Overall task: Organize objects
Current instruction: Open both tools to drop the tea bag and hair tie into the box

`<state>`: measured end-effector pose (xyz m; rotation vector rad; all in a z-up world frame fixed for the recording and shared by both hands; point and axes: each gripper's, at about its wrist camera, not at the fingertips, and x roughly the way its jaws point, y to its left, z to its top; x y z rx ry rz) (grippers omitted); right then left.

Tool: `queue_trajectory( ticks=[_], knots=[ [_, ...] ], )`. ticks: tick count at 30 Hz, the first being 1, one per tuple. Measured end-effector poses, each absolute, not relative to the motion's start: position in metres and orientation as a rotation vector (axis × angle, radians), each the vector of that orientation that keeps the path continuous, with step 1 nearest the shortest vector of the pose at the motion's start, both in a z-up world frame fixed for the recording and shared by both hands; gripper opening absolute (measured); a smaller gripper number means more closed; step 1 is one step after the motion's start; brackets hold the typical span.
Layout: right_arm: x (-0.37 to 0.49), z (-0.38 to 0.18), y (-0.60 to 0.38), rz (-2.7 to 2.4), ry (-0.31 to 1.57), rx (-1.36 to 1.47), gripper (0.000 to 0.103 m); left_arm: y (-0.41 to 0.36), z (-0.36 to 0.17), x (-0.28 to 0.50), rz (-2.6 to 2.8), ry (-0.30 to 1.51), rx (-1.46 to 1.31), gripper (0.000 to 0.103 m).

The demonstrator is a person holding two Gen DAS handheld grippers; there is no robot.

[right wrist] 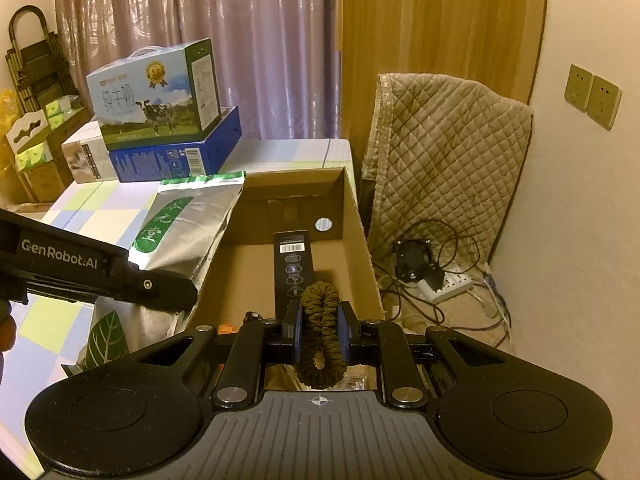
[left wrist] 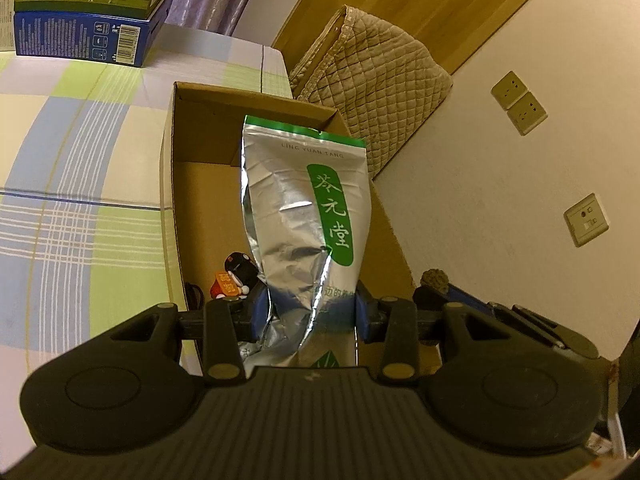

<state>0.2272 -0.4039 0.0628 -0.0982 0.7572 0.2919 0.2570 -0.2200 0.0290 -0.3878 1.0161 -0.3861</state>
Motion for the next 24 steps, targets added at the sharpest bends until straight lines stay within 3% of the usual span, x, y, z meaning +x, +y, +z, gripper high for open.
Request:
queue_trajectory(
  ticks=[5,24],
  knots=[
    [0.226,0.06,-0.406,0.289,0.766,-0.09,0.015,-0.222,0.027,0.258,-0.368,1.011,-0.375,0.046],
    [0.225,0.058,-0.399,0.322,0.787,-0.039,0.015,-0.196,0.036,0.243,-0.356,0.968,-0.337,0.046]
  ],
)
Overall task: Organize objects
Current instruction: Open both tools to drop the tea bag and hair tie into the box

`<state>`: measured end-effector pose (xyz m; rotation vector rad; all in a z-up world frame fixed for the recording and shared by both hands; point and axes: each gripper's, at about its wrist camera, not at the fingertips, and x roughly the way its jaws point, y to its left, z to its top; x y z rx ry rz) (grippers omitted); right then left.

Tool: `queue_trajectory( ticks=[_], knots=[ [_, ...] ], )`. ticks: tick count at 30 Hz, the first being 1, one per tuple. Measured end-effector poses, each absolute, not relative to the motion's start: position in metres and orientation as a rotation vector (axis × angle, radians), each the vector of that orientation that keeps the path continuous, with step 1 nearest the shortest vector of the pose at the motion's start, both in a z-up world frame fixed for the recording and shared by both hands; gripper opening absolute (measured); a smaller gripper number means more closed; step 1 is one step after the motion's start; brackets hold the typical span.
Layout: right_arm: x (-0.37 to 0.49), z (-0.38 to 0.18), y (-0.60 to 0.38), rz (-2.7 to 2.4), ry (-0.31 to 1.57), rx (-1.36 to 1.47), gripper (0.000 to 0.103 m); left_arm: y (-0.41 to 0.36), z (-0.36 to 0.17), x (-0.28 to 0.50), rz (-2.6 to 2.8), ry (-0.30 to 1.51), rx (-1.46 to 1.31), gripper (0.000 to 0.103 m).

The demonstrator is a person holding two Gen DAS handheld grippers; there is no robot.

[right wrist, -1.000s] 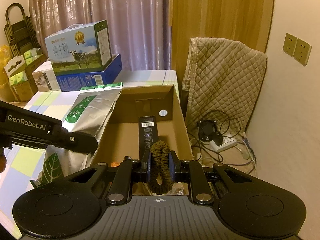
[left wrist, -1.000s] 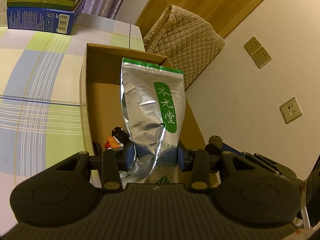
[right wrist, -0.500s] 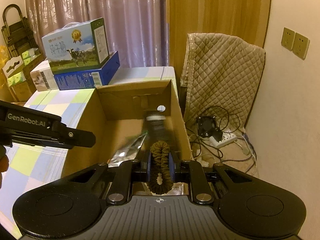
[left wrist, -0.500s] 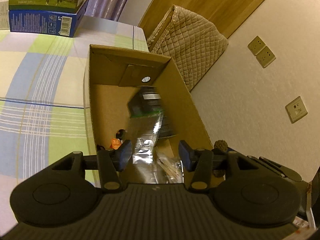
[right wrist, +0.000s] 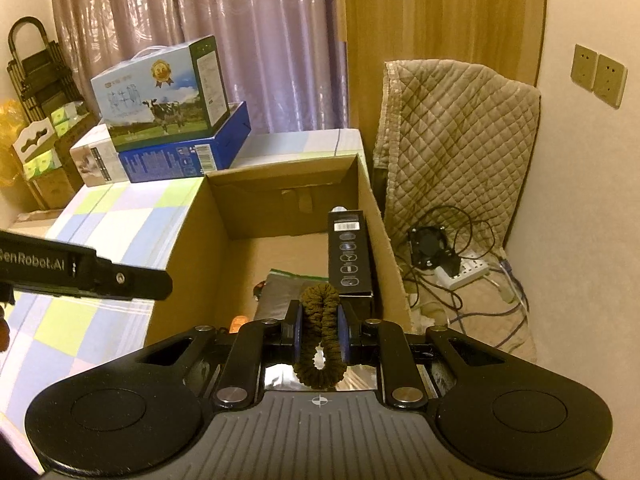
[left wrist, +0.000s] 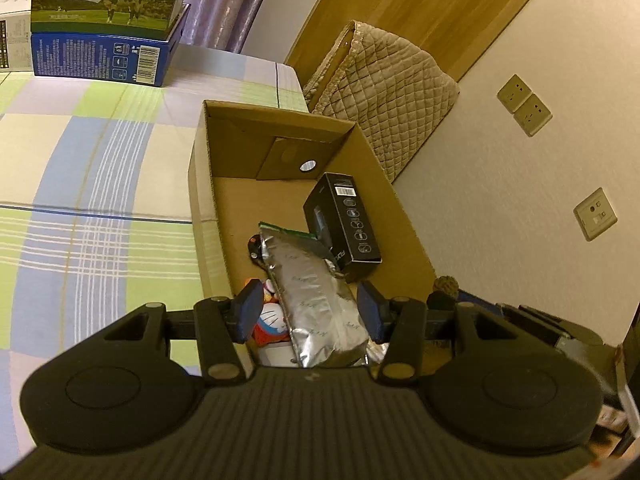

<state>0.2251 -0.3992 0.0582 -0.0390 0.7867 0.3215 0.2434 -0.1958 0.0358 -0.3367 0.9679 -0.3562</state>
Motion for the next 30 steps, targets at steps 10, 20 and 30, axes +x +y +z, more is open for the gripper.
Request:
queue_trajectory(
  ticks=[10,20,30],
  knots=[
    [0.228,0.056,-0.397,0.327,0.794,-0.018,0.015,-0.193,0.029,0.239,-0.355,0.98,-0.328,0.046],
    [0.229,0.061,-0.403,0.344,0.738,0.075,0.067,-0.187,0.027,0.238,-0.341,0.977,-0.317,0.054],
    [0.218,0.067,-0.416,0.299,0.75,0.114,0.067,-0.167,0.028,0.222,-0.308,0.95,-0.294,0.071]
  ],
)
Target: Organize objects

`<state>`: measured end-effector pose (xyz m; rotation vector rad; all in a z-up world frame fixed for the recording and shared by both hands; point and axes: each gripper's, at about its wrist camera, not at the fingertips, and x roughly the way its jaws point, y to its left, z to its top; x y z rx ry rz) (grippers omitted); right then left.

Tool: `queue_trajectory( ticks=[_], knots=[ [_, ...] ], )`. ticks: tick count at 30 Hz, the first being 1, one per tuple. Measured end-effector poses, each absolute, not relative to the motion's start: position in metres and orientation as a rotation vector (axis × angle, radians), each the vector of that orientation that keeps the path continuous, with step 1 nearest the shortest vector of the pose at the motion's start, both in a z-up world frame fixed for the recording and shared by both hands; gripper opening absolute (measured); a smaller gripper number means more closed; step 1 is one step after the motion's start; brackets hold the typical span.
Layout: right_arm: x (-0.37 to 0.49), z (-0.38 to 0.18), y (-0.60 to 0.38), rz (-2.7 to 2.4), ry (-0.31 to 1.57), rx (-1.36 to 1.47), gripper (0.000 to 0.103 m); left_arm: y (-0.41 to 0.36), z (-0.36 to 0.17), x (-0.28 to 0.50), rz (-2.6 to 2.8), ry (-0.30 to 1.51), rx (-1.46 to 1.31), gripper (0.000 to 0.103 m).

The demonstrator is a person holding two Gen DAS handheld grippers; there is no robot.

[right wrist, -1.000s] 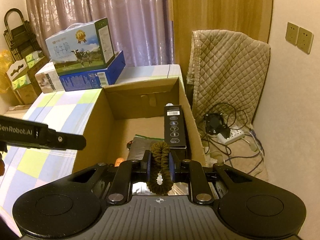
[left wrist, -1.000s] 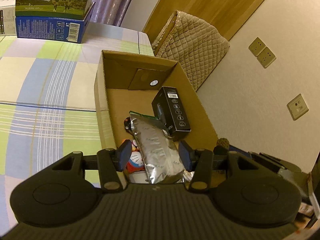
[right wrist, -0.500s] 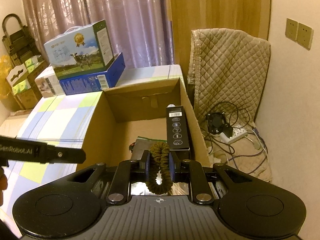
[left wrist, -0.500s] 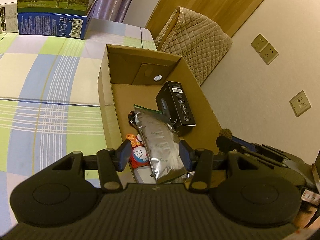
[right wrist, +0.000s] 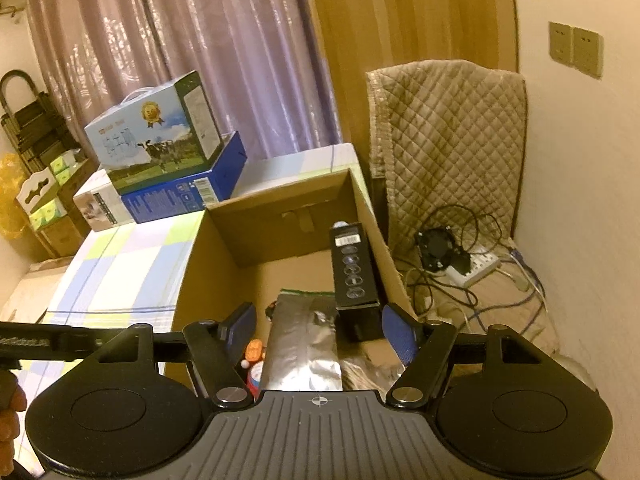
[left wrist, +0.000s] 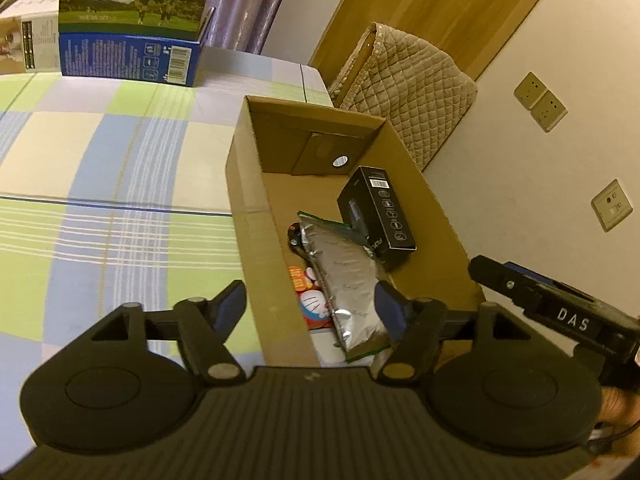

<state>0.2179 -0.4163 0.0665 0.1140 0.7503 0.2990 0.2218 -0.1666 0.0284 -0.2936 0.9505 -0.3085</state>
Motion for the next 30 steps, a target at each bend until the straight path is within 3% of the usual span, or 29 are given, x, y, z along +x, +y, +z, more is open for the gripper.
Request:
queue_trajectory(
  ticks=[8,30],
  knots=[
    [0.178,0.074,-0.417,0.295,0.791,0.1,0.067,-0.164,0.042,0.175,-0.307,0.858,-0.185,0.102],
    [0.068,0.066,-0.395,0.278,0.864,-0.037,0.067,-0.152,0.034,0.046,-0.199,0.872,-0.098,0.102]
  ],
)
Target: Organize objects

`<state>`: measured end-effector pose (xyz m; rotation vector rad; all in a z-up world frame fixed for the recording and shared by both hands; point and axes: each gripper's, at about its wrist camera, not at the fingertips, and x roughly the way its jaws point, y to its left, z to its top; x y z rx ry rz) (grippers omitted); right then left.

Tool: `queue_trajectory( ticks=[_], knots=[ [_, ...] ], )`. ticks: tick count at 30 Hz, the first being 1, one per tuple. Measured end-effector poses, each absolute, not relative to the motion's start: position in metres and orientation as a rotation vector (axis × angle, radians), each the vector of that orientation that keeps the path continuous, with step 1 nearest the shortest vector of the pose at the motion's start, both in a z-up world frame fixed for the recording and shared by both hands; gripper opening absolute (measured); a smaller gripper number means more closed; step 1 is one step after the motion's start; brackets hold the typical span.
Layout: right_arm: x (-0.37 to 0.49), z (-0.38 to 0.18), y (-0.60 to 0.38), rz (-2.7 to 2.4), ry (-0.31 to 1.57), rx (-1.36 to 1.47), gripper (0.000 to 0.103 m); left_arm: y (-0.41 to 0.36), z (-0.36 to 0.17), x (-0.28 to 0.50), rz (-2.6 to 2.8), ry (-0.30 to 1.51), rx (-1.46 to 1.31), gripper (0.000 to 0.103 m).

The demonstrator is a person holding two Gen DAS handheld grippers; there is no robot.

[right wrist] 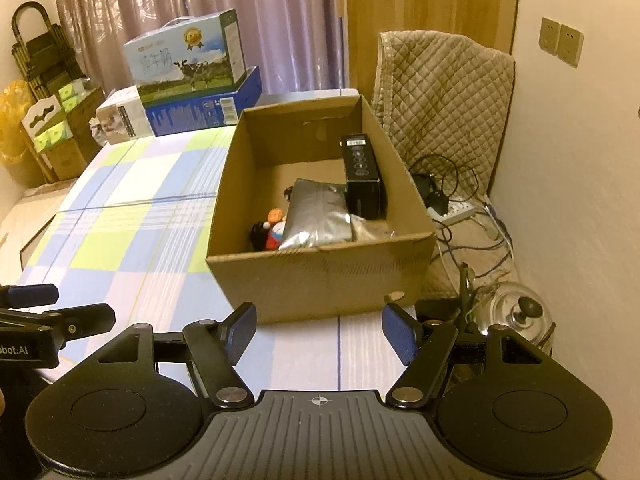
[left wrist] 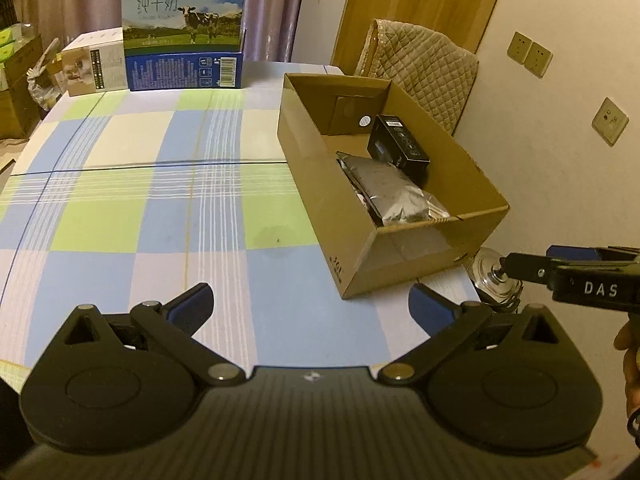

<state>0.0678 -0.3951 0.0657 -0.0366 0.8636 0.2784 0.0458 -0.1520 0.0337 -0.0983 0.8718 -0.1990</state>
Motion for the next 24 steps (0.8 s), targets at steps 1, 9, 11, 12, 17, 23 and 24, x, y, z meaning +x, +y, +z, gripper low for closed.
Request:
queue_trajectory(
  ticks=[1,9,11,12,17,23,24],
  knots=[
    [0.066,0.065,-0.394,0.278,0.865,-0.031,0.067,-0.153,0.034,0.043,-0.196,0.874,-0.094,0.102],
    [0.051,0.065,-0.39,0.287,0.868,-0.017,0.067,-0.156,0.031,0.033,-0.184,0.885,-0.073,0.102],
    [0.05,0.065,-0.39,0.286,0.868,-0.017,0.067,-0.156,0.031,0.032,-0.187,0.883,-0.071,0.102],
    [0.049,0.065,-0.39,0.287,0.869,-0.015,0.067,-0.157,0.031,0.031,-0.187,0.88,-0.069,0.102],
    [0.047,0.066,-0.39,0.286,0.87,-0.012,0.067,-0.159,0.032,0.031,-0.189,0.875,-0.064,0.102],
    [0.045,0.068,-0.389,0.29,0.876,-0.011,0.067,-0.159,0.032,0.03,-0.188,0.873,-0.068,0.102],
    [0.045,0.068,-0.389,0.293,0.876,-0.012,0.067,-0.159,0.032,0.03,-0.187,0.872,-0.066,0.102]
  ],
)
